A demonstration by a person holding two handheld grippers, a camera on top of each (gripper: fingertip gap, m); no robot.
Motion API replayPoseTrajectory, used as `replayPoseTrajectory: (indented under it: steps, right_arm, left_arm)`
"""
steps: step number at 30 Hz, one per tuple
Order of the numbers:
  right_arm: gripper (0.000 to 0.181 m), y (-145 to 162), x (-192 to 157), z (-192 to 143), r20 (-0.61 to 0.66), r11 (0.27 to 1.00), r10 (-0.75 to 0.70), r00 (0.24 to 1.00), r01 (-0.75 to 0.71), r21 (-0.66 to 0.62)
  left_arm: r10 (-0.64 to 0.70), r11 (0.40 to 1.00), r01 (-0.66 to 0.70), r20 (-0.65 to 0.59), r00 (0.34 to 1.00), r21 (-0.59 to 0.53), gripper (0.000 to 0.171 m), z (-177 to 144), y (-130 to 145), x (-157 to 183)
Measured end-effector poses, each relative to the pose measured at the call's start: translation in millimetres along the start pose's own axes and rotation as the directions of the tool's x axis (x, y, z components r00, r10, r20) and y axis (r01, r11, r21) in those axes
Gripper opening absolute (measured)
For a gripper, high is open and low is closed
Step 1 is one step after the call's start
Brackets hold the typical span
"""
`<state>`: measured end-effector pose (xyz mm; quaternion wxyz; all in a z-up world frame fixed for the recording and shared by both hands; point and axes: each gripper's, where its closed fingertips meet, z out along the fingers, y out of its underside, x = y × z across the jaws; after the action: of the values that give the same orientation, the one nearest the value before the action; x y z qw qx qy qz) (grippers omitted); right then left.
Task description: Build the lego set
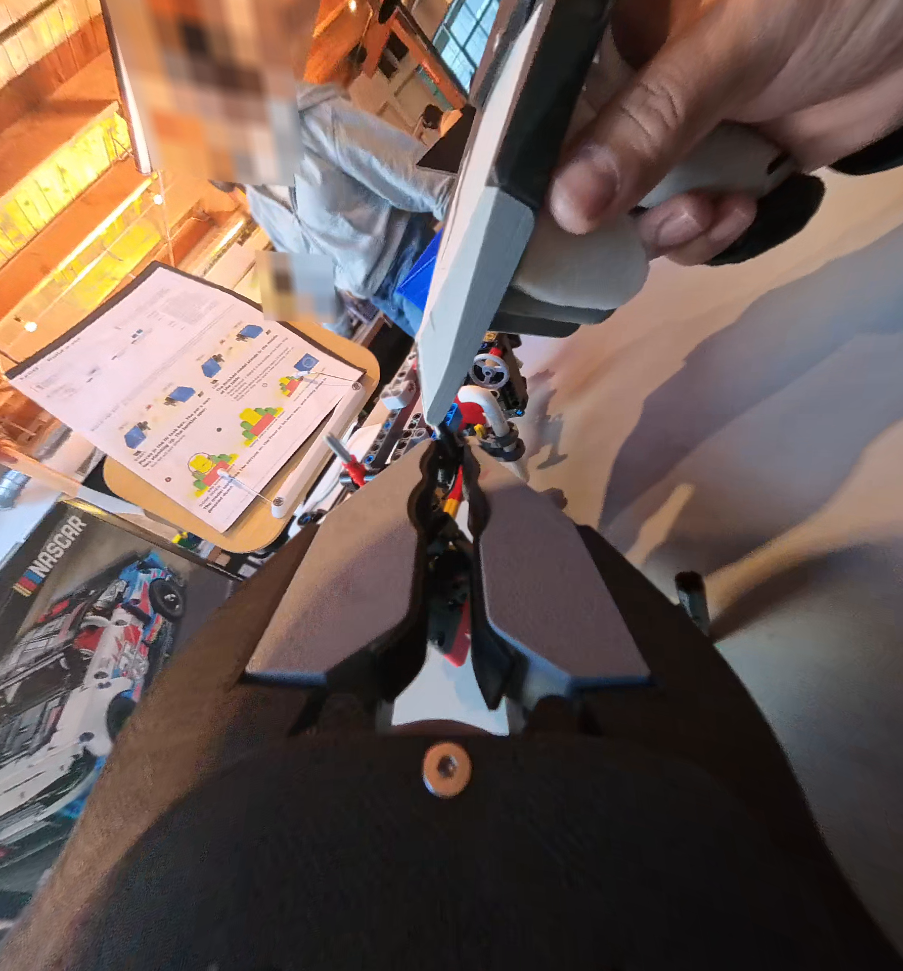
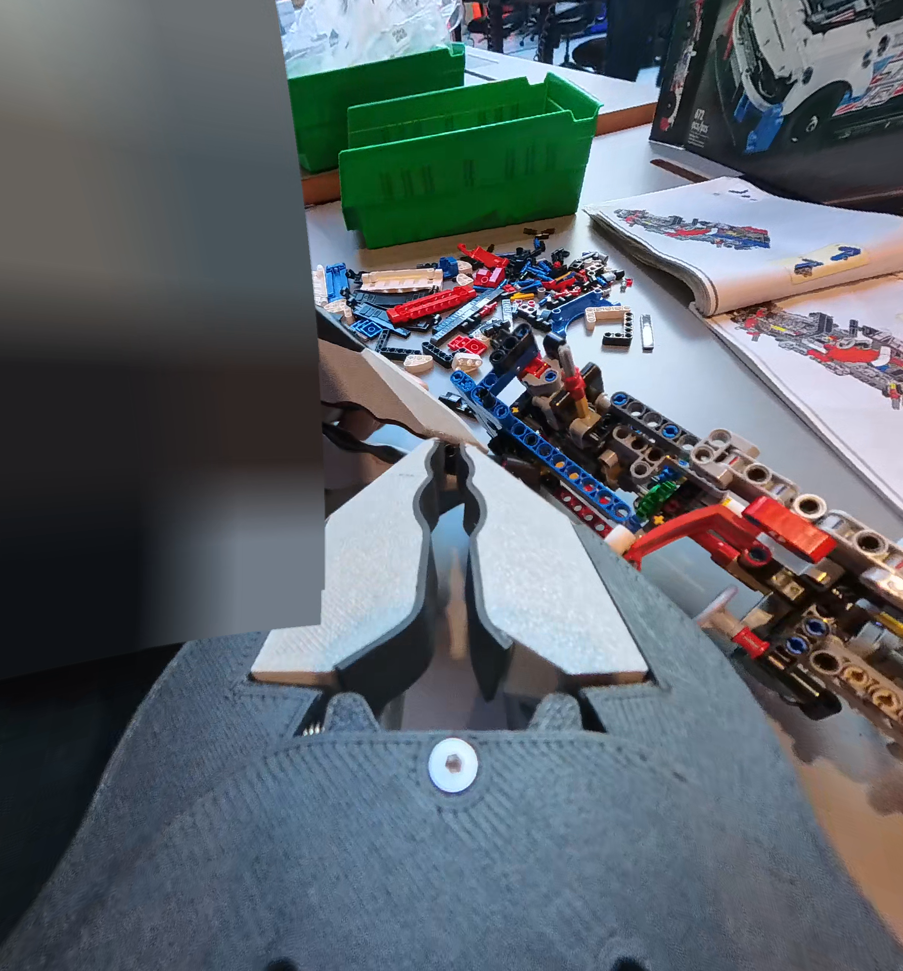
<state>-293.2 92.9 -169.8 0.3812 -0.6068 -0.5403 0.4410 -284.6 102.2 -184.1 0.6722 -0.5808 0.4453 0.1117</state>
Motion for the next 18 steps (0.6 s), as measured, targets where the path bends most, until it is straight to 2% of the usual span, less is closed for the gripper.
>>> replayPoseTrajectory:
  steps: [1, 7, 18]
  right_arm:
    - [0.0, 1.2, 0.5, 0.1, -0.004, 1.0, 0.009, 1.0, -0.009, -0.002]
    - [0.0, 4.1, 2.0, -0.3, 0.018, 0.995, 0.096, 0.995, -0.097, 0.037]
    - [0.001, 10.1, 5.8, 4.5, 0.027, 0.998, 0.055, 0.998, -0.055, 0.003]
  left_arm:
    - [0.017, 1.0, -0.017, 0.005, 1.0, -0.009, 0.006, 0.2, 0.5, 0.7]
    - [0.069, 0.997, -0.068, 0.023, 0.997, -0.042, 0.006, 0.4, 1.6, 3.4]
    - [0.094, 0.992, -0.093, 0.013, 0.995, -0.087, 0.006, -1.3, 8.0, 7.8]
